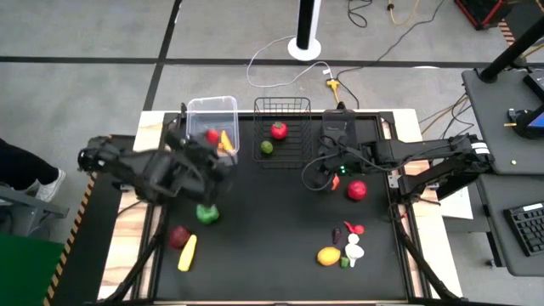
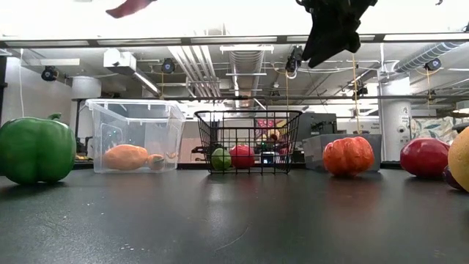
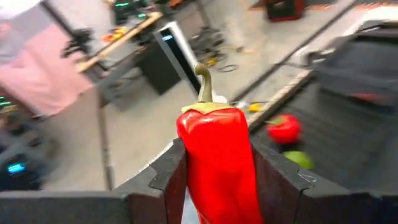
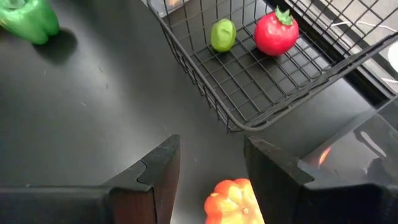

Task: Sort produce into baskets
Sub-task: Put the red chili pepper into the transparent basket

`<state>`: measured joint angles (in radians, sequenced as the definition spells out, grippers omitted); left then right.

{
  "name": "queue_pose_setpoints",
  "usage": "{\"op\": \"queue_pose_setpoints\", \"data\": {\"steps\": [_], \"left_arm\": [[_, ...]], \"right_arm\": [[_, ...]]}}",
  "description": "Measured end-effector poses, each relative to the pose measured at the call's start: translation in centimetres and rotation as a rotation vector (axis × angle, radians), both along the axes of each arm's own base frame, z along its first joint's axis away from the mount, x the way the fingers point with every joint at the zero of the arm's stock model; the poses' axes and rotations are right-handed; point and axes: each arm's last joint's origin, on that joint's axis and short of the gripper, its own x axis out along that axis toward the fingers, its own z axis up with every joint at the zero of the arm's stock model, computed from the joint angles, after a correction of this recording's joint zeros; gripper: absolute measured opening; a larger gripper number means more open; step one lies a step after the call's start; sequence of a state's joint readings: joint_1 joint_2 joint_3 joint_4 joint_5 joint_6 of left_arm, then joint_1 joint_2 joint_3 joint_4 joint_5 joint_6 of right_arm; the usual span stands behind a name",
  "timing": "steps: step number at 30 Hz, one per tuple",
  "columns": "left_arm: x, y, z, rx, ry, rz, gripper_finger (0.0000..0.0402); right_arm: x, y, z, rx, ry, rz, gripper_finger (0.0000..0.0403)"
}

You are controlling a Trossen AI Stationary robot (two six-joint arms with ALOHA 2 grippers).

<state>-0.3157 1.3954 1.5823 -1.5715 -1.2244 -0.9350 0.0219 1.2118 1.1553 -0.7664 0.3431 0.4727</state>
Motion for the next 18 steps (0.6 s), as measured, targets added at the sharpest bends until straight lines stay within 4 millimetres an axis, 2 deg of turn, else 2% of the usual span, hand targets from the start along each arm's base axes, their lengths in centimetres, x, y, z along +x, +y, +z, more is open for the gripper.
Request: {"op": "queue_pose_setpoints", "data": {"steps": [5,12,15,18], "left_arm": [[-0.5,4.3,0.0,0.033,0.079,0.163,0.0135],[-0.2,10.0,-1.8,-0.011,0.204,0.348,0.0135],[0.9,12.5,-2.9,-0.080,0.249,0.312,0.0135],[2.1,14.9,-3.9,-0.147,0.236,0.196,0.0135]], "right_arm": [[0.0,0.0,0.0,-0.002,-0.004,0.002,0.0169],[0.1,0.0,0.1,-0.004,-0.008,0.004,0.0169],[0.1,0.0,0.1,-0.009,-0.008,0.010,0.0169],[0.1,0.0,0.1,-0.009,-0.012,0.011,0.0169]]}}
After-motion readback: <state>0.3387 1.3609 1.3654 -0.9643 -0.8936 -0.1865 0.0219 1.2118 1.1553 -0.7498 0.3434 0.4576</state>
